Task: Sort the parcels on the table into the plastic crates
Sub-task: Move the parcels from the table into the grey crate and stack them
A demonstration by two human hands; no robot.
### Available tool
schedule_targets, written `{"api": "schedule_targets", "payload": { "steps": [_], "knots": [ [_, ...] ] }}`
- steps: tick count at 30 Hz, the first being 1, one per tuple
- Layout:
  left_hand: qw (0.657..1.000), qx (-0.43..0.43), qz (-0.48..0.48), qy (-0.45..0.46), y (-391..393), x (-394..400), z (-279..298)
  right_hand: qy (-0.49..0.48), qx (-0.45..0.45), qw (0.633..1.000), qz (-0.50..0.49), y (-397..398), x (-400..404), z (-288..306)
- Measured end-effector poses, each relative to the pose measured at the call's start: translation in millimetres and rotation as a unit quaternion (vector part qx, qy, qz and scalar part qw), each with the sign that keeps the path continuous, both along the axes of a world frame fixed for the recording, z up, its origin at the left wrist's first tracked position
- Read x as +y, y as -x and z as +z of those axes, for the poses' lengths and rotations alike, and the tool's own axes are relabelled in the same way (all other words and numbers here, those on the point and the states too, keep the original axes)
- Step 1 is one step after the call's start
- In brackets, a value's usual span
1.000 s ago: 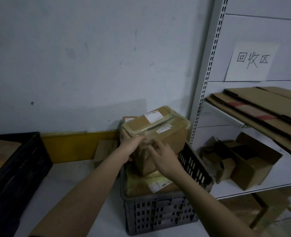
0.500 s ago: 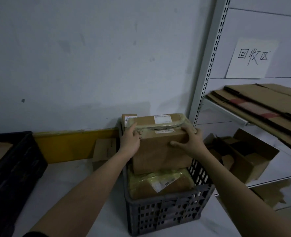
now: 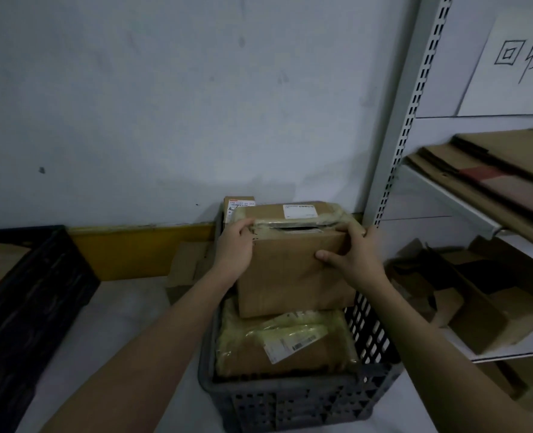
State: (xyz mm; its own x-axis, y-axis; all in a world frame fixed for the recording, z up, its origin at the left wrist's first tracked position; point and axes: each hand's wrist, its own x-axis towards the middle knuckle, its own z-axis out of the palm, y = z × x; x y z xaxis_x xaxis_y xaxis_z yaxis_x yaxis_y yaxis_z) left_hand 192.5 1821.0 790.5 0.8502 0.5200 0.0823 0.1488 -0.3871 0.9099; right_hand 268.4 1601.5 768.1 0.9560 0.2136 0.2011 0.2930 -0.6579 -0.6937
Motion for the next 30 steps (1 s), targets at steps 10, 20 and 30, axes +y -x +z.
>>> {"api": "schedule_targets", "payload": {
  "steps": [10,20,30],
  "knots": [
    [1.000,0.017,-0.013,0.008,11,23,24,0.130,-0.042,0.987,0.087,-4,26,91],
    [0.996,0.054,0.077,-0.006,40,142,3,-0.016,-0.072,0.969,0.237,45,192,84],
    [0.984,0.145,0.060,0.088,50,235,-85,0.082,0.186,0.960,0.194,41,340,-39]
  ]
}}
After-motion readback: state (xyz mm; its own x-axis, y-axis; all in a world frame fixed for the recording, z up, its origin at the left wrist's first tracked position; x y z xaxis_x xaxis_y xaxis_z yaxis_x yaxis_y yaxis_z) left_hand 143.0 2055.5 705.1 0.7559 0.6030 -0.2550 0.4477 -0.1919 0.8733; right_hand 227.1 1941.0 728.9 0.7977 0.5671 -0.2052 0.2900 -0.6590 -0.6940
